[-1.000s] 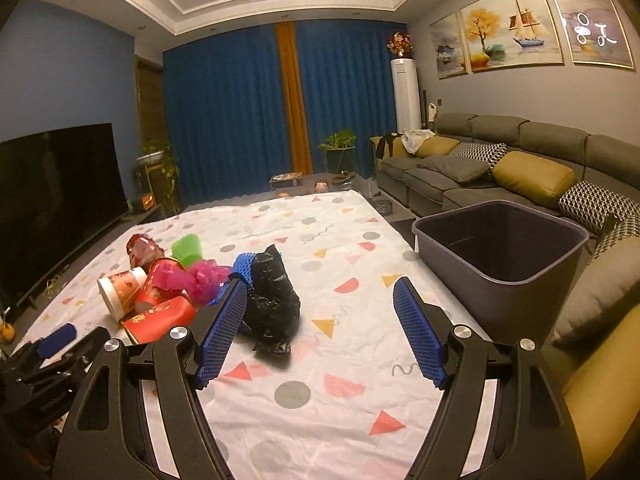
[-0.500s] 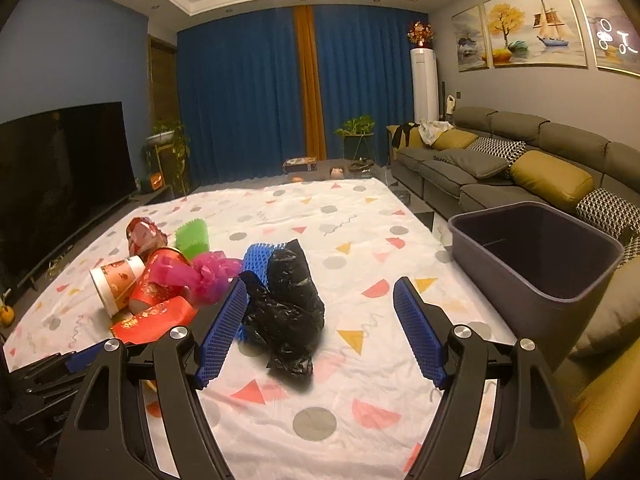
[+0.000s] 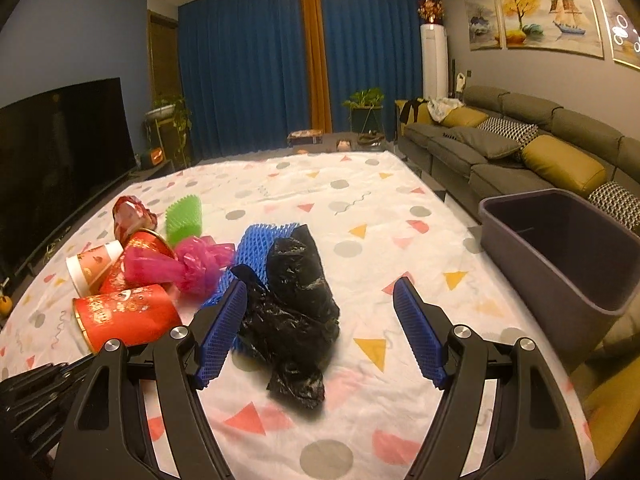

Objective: Collect trash
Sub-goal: 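Grasp the large red paper cup with the left gripper while the right grasps the black bag, then lift the red cup and black bag and carry them over the grey bin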

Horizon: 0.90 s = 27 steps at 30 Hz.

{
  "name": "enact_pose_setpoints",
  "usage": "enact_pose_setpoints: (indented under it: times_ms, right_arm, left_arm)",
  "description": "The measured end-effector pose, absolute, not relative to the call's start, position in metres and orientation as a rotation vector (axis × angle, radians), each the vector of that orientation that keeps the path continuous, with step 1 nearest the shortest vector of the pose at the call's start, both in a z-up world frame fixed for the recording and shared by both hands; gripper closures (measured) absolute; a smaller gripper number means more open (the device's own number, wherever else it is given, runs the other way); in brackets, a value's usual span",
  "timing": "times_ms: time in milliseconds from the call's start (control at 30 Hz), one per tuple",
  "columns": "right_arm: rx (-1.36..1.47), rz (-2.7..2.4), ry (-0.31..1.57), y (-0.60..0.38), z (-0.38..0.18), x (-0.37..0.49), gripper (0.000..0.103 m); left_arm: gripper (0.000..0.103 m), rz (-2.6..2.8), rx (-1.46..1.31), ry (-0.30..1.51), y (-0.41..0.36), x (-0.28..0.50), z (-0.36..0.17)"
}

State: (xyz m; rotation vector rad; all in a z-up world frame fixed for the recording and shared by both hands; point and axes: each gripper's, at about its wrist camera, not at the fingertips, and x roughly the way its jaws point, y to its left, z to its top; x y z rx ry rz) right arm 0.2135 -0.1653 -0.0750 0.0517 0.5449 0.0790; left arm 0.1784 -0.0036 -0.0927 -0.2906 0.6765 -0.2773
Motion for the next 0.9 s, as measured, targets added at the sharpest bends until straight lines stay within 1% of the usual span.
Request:
enact_pose_setpoints:
  times_ms: [133,200,233,333,367,400,433,467,500,567,667,900]
  right_arm:
    - [0.049,0.082,0.583,-0.161,-0.080,0.233,0.036]
    - [0.048,0.082,0.599,-0.159,-0.083,0.241,0.041]
    - [0.048,0.082,0.606,-0.158,-0.084,0.243,0.041]
    - [0.048,0.089,0.637,-0.156,-0.091,0.254,0.050]
    - [0.045,0.091,0.648,-0.154,-0.093,0.256,0.056]
    - [0.047,0.099,0.661,-0.154,-0.095,0.258,0.065]
    - [0.049,0.107,0.671,-0.154,-0.096,0.260,0.068]
    - [0.047,0.112,0.678,-0.154,-0.097,0.261,0.076]
    - [0.046,0.118,0.677,-0.154,-0.096,0.260,0.087]
    - [0.037,0.123,0.666,-0.152,-0.095,0.258,0.096]
    - [0.032,0.127,0.632,-0.152,-0.091,0.247,0.098]
    - [0.090,0.122,0.548,-0.171,-0.066,0.214,0.099]
  left_arm:
    - [0.101,-0.293,-0.265,0.650,-0.006,0.174,-0.088]
    - [0.101,-0.301,-0.260,0.642,-0.007,0.173,-0.086]
    - [0.101,-0.305,-0.260,0.639,-0.006,0.172,-0.085]
    - [0.101,-0.312,-0.267,0.635,-0.005,0.170,-0.083]
    - [0.101,-0.313,-0.269,0.633,-0.003,0.170,-0.083]
    - [0.101,-0.314,-0.269,0.632,-0.003,0.170,-0.082]
    - [0.101,-0.315,-0.269,0.633,-0.003,0.170,-0.082]
    - [0.101,-0.314,-0.271,0.633,-0.002,0.170,-0.082]
    - [0.101,-0.313,-0.272,0.633,-0.002,0.170,-0.082]
    - [0.101,-0.311,-0.271,0.632,-0.002,0.169,-0.082]
    - [0.101,-0.311,-0.267,0.627,-0.001,0.167,-0.080]
    - [0.101,-0.319,-0.249,0.603,-0.005,0.157,-0.070]
